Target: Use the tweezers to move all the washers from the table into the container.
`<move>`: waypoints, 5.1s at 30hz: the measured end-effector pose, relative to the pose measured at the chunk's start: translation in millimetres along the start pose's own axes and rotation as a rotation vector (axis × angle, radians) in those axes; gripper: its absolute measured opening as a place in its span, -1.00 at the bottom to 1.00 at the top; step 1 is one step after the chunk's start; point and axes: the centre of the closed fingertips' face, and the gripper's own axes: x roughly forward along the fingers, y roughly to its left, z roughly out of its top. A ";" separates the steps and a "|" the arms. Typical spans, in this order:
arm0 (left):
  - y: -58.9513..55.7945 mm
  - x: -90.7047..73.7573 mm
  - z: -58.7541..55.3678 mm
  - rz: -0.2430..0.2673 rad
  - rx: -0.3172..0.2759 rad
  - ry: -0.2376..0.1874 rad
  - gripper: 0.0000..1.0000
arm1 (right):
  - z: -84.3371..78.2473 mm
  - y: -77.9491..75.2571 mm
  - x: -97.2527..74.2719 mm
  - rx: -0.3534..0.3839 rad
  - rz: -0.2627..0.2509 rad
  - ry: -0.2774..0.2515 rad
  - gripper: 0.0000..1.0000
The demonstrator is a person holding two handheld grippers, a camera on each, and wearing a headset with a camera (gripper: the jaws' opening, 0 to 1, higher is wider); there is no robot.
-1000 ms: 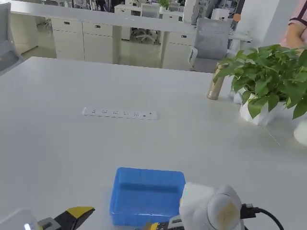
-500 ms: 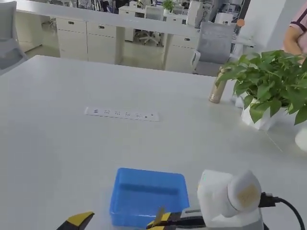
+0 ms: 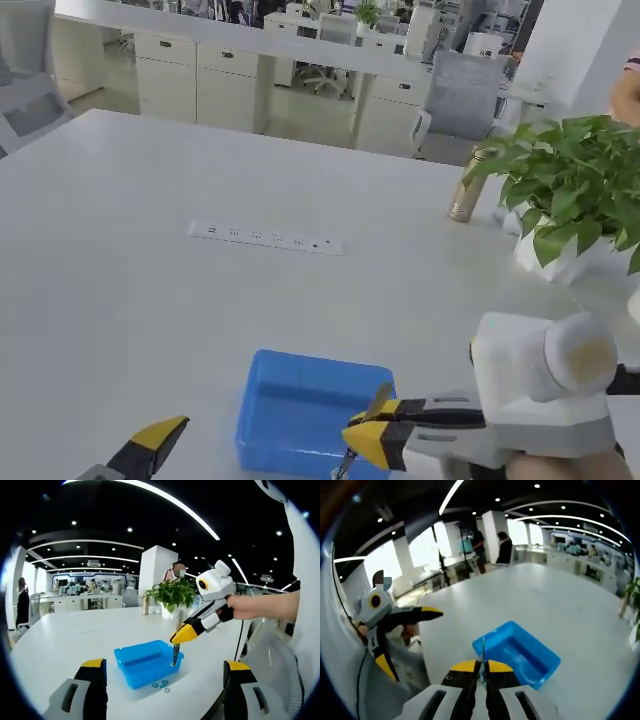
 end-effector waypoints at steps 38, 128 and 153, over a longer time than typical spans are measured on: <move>-2.1 2.8 -10.2 -0.019 -0.024 0.044 0.94 | -35.8 -91.8 33.5 0.087 -0.221 0.055 -0.96; 3.2 1.1 -27.9 -0.002 -0.025 0.125 0.74 | -45.7 6.8 50.7 0.058 -0.108 -0.052 -0.94; 4.3 3.4 -35.1 -0.010 -0.004 0.163 0.70 | -48.1 9.4 58.8 -0.032 -0.076 -0.031 -0.96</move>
